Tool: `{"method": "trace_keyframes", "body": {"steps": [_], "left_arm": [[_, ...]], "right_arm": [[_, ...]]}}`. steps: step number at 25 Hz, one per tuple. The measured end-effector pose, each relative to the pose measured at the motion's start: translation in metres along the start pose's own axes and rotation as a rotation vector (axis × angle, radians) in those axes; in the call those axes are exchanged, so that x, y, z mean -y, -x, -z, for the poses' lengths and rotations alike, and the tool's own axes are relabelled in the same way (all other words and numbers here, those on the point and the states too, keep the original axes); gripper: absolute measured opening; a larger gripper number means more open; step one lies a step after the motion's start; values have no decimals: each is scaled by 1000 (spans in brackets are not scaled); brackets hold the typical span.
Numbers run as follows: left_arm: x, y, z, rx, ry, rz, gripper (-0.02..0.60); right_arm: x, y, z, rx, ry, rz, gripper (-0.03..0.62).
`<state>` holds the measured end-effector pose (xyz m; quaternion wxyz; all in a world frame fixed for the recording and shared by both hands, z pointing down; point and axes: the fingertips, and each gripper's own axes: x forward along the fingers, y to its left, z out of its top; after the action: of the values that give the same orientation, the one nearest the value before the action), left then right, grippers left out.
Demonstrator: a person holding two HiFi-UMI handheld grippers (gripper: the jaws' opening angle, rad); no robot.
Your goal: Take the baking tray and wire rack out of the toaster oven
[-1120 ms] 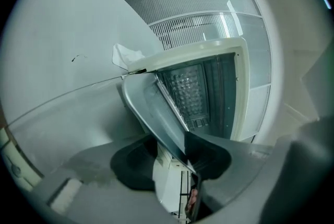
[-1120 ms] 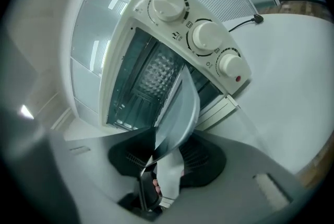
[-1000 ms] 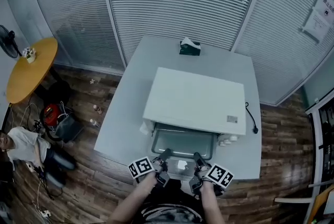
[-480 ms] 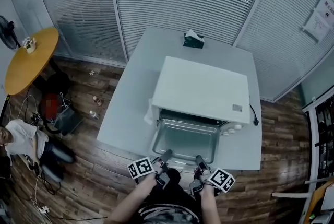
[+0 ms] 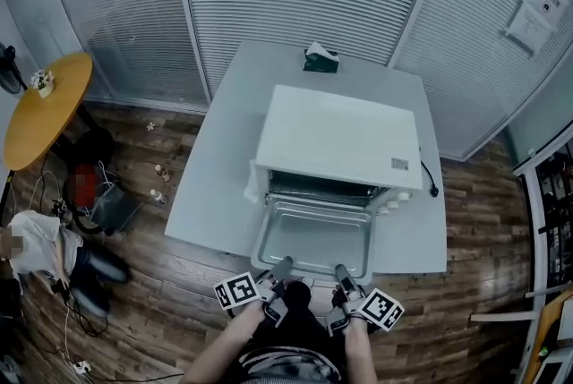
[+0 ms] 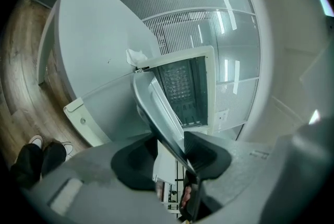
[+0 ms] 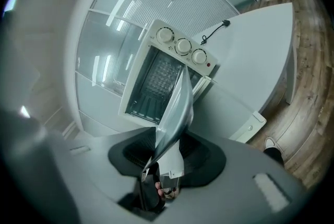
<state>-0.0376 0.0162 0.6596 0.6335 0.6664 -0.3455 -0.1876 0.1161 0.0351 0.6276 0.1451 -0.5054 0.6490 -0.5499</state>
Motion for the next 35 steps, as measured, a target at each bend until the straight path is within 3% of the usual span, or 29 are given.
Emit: {"method": "trace_keyframes", "body": {"steps": [10,14,20,27,35], "left_arm": [[54,27,1,22,-117,113,156],[76,38,-5,34,-166,158,155],[110,51,-15,72,-250,200,155],[148,50,-34,105,-270,263,153],[166,17,-59,106,-295,264,150]], "right_arm": [[-42,33,3,57,18,-131,146],[-75,34,-3,72,89,-250,144],[-94,42,-10,77,96,-281,144],[-130,37,-33,95,111,-372,144],[-134,13,-66,96,78,-354,144]]}}
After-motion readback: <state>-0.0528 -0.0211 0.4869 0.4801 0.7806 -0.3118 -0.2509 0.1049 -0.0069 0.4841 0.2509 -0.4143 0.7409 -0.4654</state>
